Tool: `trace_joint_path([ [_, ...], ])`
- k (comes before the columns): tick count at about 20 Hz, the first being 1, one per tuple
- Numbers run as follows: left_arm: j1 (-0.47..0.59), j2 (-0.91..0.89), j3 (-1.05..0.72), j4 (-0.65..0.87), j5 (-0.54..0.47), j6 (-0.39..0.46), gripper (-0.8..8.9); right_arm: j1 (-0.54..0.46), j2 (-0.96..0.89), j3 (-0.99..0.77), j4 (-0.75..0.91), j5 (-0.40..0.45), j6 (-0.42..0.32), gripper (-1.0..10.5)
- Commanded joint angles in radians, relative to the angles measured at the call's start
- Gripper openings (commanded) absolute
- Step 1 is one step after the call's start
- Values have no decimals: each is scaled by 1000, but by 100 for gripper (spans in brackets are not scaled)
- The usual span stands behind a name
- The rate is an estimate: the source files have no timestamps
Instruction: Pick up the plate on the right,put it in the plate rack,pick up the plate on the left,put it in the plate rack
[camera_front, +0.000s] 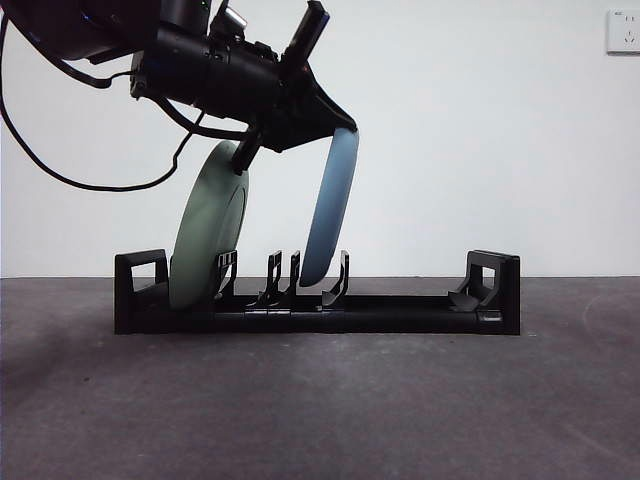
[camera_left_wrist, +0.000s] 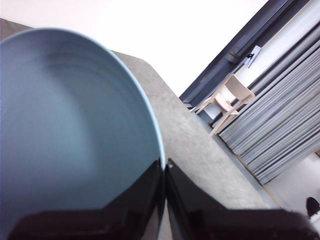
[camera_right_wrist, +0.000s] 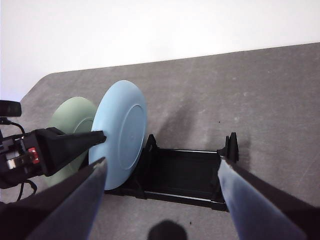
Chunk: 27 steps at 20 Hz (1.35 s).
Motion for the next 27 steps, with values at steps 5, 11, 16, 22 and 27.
trace_joint_path([
  [5,-30,11,1,-17,-69,84,-8,0,2,-5,7,2,-8,374],
  [11,-69,11,1,-58,-116,172,0,0,1,-5,7,2,-8,374],
  [16,-84,11,1,-112,-151,232,1,0,1,-5,8,2,-8,374],
  [22,-84,11,1,-160,-190,232,159,0,1,-5,8,1,-8,374],
  [27,-84,11,1,-159,-185,232,199,0,1,-5,8,0,-8,374],
])
